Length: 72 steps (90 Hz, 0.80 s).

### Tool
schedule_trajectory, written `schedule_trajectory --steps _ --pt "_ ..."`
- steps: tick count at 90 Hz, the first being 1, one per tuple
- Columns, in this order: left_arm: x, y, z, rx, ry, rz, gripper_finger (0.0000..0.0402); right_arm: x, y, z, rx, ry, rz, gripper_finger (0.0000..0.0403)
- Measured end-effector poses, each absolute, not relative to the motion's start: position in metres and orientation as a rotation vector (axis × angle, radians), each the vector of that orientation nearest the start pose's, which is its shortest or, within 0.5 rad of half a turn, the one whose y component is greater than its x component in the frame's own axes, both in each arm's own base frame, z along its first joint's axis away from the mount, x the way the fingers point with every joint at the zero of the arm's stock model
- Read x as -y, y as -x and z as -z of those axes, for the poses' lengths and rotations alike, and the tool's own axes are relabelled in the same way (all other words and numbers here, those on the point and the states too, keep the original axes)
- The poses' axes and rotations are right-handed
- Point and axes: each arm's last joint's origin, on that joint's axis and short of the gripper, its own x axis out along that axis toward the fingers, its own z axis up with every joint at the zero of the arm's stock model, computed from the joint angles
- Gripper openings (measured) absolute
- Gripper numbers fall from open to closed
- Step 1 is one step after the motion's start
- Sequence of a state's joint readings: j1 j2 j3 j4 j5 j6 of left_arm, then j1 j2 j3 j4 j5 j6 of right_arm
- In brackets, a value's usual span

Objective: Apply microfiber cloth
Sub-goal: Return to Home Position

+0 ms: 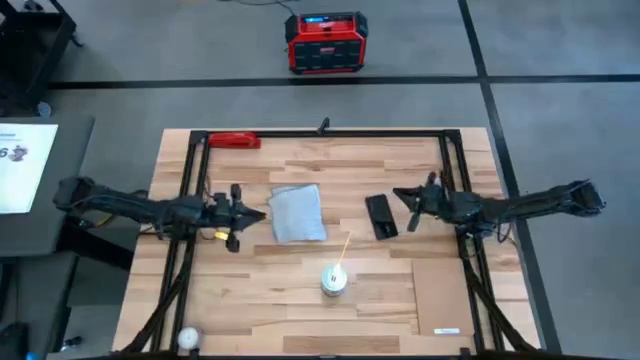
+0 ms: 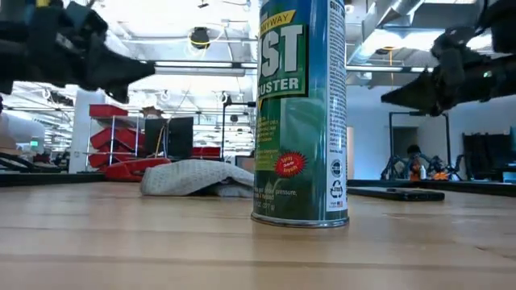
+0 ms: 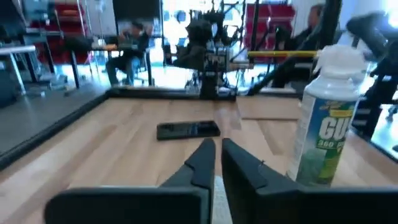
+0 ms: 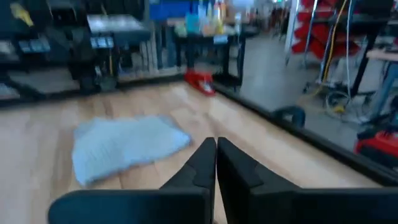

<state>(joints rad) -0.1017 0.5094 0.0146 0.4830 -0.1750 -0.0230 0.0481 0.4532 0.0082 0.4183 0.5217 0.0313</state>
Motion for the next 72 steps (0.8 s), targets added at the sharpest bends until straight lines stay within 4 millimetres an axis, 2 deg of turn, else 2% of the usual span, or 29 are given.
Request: schedule_trajectory --steps 13,32,46,60,72 --pt "0.007 -0.122 -0.164 -0.057 -0.008 -0.074 0.0002 0.008 -0.117 -0.172 0.036 -0.005 0.447 0.0000" --pt "0.007 -0.118 -0.154 -0.159 -0.040 -0.072 0.0000 0.006 -0.116 -0.171 0.021 0.008 0.390 0.0000" --pt "0.008 -0.117 -0.161 -0.082 -0.124 -0.042 0.0000 0.001 -0.112 -0.187 0.171 0.113 0.301 0.0000" --pt "0.008 -0.112 -0.166 -0.026 -0.170 -0.029 0.0000 0.002 -0.103 -0.197 0.270 0.140 0.314 0.0000" --pt "0.007 -0.105 -0.168 -0.002 -0.186 -0.034 0.0000 0.004 -0.093 -0.197 0.282 0.146 0.373 0.0000"
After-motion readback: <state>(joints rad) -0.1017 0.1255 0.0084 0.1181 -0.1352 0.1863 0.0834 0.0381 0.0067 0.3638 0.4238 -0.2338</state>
